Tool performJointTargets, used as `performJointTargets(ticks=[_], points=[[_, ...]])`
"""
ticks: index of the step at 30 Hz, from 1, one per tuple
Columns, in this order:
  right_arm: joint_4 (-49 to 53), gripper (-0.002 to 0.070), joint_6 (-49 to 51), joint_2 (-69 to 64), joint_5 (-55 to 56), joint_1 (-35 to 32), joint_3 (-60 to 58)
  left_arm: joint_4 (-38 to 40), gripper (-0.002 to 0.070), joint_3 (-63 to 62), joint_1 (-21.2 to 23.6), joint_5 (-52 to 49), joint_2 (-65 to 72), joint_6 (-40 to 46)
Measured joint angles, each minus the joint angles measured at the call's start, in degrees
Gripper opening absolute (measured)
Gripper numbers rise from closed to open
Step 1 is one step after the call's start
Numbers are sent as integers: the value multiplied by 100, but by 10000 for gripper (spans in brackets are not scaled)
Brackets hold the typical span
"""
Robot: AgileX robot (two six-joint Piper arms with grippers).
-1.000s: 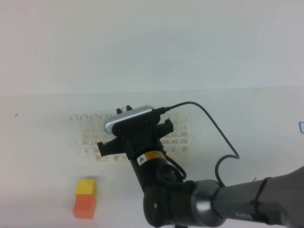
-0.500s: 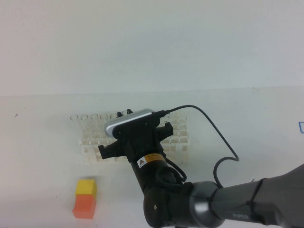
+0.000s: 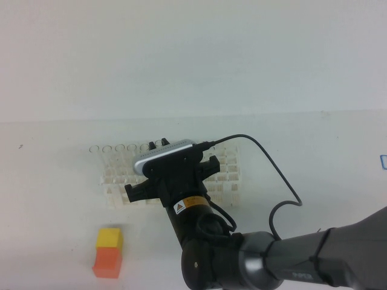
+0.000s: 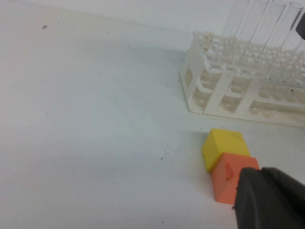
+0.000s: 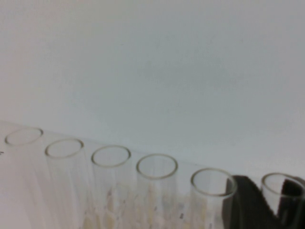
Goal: Place the test tubes
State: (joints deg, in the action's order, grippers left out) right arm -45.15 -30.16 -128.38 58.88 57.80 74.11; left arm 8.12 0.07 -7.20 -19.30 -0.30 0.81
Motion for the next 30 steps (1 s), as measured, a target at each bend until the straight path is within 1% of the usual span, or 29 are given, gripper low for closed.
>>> performJointTargets(ticks=[6, 11, 21, 30], points=[[0, 129, 0, 0, 0, 0, 0, 0, -1, 0, 0, 0, 0, 0], [0, 155, 0, 0, 0, 0, 0, 0, -1, 0, 0, 0, 0, 0], [-96, 244, -73, 22, -322, 0, -48, 0, -1, 0, 0, 0, 0, 0], [-104, 254, -329, 423, -348, 0, -48, 0, -1, 0, 0, 0, 0, 10]])
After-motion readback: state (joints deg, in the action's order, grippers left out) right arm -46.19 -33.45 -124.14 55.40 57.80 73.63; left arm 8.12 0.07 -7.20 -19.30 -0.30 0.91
